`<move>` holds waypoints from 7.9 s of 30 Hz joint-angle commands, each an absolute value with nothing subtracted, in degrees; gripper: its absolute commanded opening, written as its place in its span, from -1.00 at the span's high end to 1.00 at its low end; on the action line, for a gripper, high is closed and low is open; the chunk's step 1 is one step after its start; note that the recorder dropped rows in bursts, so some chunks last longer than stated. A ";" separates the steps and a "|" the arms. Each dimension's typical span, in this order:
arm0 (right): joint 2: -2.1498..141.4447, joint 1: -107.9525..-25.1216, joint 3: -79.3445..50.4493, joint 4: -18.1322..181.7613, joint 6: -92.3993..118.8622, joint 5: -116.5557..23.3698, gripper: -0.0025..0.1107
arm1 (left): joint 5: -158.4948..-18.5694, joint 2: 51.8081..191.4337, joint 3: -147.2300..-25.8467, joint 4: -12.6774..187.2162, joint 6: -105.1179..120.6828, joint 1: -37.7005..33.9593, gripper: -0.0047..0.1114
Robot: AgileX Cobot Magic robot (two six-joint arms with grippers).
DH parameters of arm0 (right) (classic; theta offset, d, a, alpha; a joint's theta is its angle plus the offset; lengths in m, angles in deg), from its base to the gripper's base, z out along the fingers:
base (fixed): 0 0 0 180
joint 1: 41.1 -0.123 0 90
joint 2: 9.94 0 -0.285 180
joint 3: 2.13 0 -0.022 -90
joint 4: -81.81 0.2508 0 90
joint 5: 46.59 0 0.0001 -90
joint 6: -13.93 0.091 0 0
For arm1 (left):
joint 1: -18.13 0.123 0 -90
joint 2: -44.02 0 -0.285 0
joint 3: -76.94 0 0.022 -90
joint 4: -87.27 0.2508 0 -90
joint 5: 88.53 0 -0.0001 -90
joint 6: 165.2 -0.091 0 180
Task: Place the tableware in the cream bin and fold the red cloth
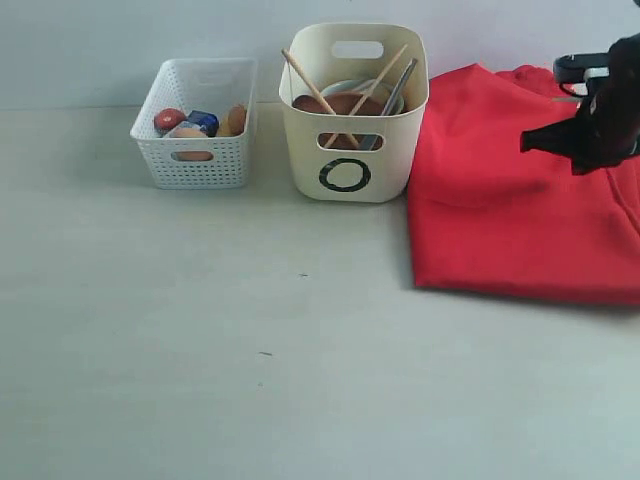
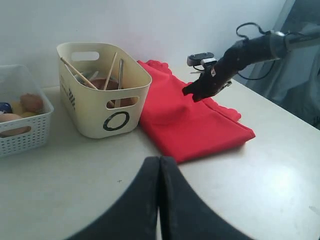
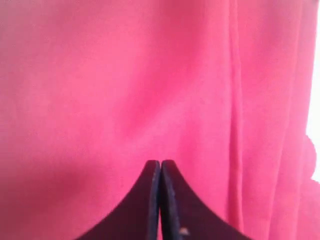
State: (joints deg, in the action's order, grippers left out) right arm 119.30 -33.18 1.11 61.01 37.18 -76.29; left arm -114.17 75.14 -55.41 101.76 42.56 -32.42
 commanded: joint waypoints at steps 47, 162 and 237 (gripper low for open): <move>17.26 -47.96 -73.17 118.88 -10.38 -50.70 0.96 | -114.06 74.87 -55.18 101.98 42.36 -32.77 0.90; -1.59 -55.12 -79.34 78.52 26.61 -55.08 0.96 | -92.74 51.81 -32.49 111.70 48.10 6.83 0.90; -1.59 -55.12 -79.34 78.52 26.61 -55.08 0.96 | -98.32 51.81 -25.85 92.59 20.91 13.01 0.90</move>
State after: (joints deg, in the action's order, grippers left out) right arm -1.16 -55.00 -79.10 78.81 26.51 -55.39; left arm -97.63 52.12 -26.06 92.15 21.39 12.85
